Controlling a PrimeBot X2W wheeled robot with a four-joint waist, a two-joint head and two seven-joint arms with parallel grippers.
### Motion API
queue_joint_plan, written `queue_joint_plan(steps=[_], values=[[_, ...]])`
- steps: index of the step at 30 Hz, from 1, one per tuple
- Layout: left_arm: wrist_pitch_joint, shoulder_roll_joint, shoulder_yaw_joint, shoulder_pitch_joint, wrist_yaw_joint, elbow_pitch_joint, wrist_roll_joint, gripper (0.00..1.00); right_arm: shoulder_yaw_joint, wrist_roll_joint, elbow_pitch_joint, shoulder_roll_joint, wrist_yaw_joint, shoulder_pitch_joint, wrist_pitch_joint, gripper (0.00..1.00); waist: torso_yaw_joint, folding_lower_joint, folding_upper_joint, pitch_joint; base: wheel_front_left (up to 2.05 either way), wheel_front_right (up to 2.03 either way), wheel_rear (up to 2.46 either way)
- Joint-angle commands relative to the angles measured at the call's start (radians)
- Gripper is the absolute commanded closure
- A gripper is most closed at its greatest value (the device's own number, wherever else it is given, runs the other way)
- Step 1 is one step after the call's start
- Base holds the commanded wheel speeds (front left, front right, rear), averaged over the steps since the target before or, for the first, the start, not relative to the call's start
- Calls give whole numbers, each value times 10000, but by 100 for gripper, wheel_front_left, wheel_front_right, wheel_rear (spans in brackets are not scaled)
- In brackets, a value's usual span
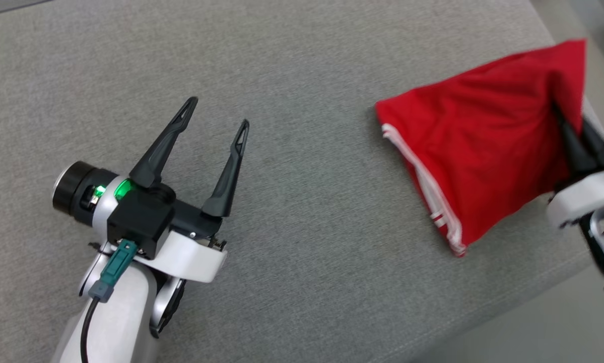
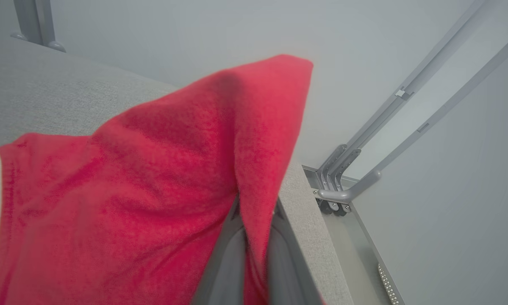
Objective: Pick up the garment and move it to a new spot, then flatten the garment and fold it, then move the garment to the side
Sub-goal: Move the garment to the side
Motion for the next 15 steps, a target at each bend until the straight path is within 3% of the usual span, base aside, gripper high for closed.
queue_joint_plan(steps=[1, 9, 10, 11, 12, 13, 15], values=[[4, 36, -11, -178, -56, -60, 51, 0, -25, 24, 178, -57, -18, -211, -79, 100, 117, 0, 0, 113, 0, 0, 0], [-107, -94, -394, -791, -142, -151, 96, 0, -543, 263, 2815, -895, -16, -2125, -257, 100, 900, 0, 0, 522, 0, 0, 0], [-145, -103, -410, -848, -139, -140, 96, 0, -625, 282, 3077, -960, -16, -2285, -265, 87, 982, 0, 0, 557, 0, 0, 0], [-155, -136, -446, -881, -125, -139, 95, 0, -606, 405, 3150, -918, -13, -2475, -278, 82, 1069, 0, 0, 591, 0, 0, 0], [-172, -129, -445, -887, -91, -133, 101, 0, -434, 306, 3326, -899, -13, -2557, -282, 64, 1118, 0, 0, 610, 0, 0, 0], [-193, -114, -439, -889, -58, -135, 108, 0, -414, 209, 3414, -925, -13, -2647, -287, 0, 1162, 0, 0, 643, 0, 0, 0], [-263, -129, -466, -939, -20, -114, 69, 0, -649, 114, 3396, -876, -13, -2843, -291, 0, 1296, 0, 0, 664, 0, 0, 0]])
